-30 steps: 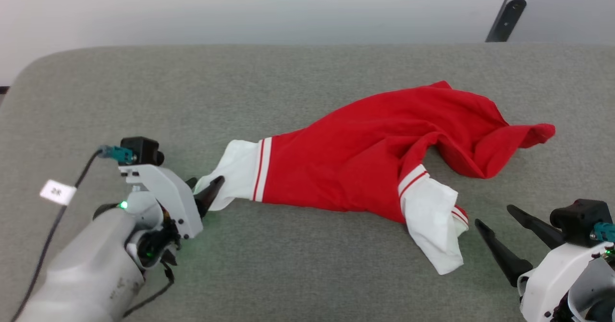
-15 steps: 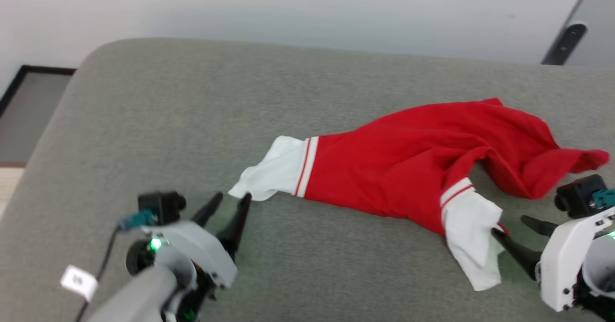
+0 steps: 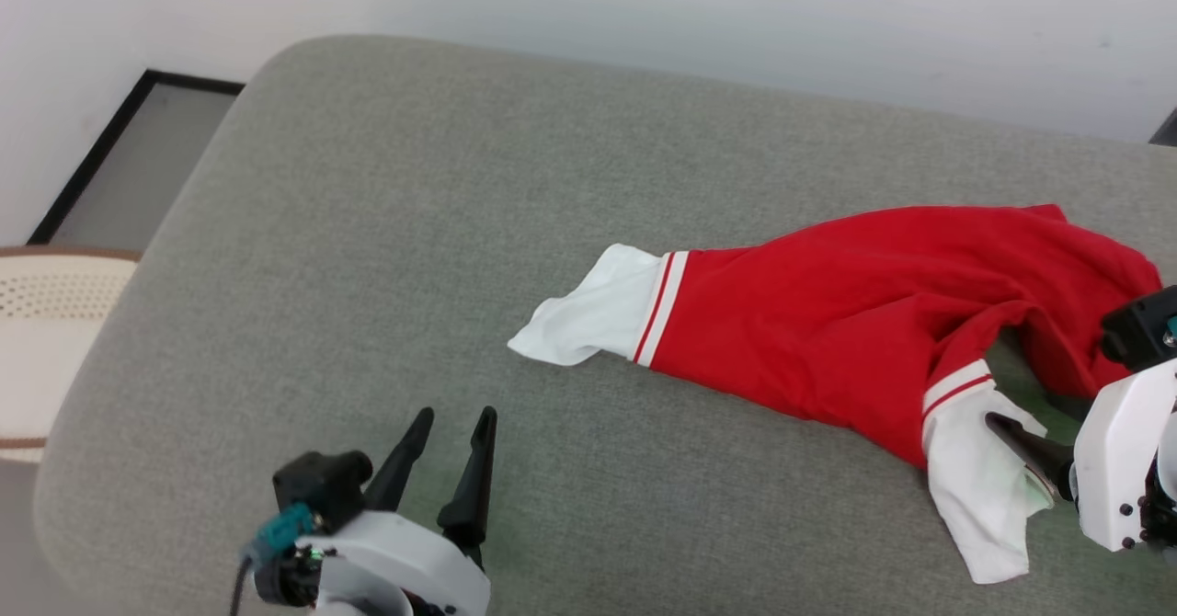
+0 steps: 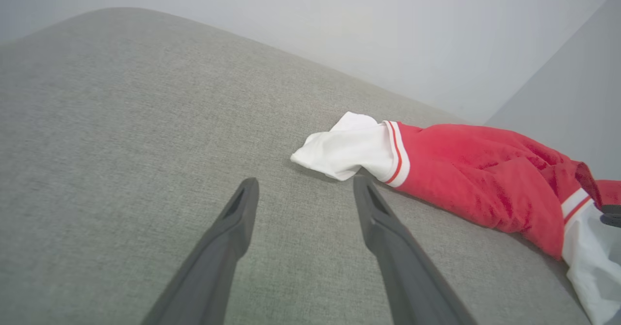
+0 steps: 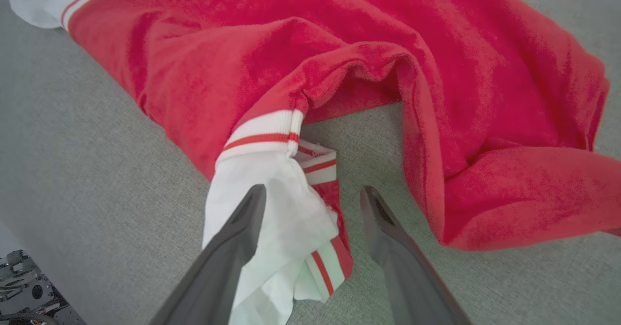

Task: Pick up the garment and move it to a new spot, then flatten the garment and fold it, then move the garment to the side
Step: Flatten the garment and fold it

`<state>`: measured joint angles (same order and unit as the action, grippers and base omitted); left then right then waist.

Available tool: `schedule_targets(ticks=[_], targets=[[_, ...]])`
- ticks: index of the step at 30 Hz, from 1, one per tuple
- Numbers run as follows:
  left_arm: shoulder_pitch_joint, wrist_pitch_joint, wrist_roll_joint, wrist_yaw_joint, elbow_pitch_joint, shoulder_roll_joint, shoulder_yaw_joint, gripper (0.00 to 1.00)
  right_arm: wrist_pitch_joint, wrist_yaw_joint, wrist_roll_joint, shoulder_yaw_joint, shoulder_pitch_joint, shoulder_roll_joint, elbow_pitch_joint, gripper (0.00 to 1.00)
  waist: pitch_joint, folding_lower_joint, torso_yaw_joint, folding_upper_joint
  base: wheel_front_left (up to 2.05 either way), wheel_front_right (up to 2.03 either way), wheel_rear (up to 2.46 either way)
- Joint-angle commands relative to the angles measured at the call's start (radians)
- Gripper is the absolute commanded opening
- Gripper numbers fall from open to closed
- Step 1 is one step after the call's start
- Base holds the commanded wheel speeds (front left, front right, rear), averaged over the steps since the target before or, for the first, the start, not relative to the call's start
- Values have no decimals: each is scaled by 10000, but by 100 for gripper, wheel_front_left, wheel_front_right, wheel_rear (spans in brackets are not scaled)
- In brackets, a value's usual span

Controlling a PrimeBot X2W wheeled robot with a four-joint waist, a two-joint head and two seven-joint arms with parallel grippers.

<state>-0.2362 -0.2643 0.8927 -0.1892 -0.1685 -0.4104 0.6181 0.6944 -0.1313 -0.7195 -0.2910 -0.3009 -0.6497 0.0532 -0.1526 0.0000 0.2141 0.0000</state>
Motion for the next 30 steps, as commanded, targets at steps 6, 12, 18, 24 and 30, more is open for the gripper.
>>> schedule_targets(ticks=[6,12,18,24,30], targets=[[1047,3,-2324,-267,727,640,-872,100,376,10,-317,-235,-157,-286,119,100,-218,0,220,0,0,0,0],[1808,3,-3715,123,897,1342,-1746,100,603,10,-563,-433,8,-558,-64,55,-279,0,217,0,0,0,0],[2122,2,-4346,615,842,1817,-2480,100,668,10,-782,-522,0,-678,-157,0,-328,0,224,0,0,0,0],[2203,2,-4794,1213,739,2214,-3094,100,463,10,-900,-486,-231,-599,-150,0,-352,0,133,0,0,0,0],[2282,2,-5134,1563,674,2529,-3518,100,-104,10,-923,169,-503,-575,-132,0,-363,0,-205,0,0,0,0]])
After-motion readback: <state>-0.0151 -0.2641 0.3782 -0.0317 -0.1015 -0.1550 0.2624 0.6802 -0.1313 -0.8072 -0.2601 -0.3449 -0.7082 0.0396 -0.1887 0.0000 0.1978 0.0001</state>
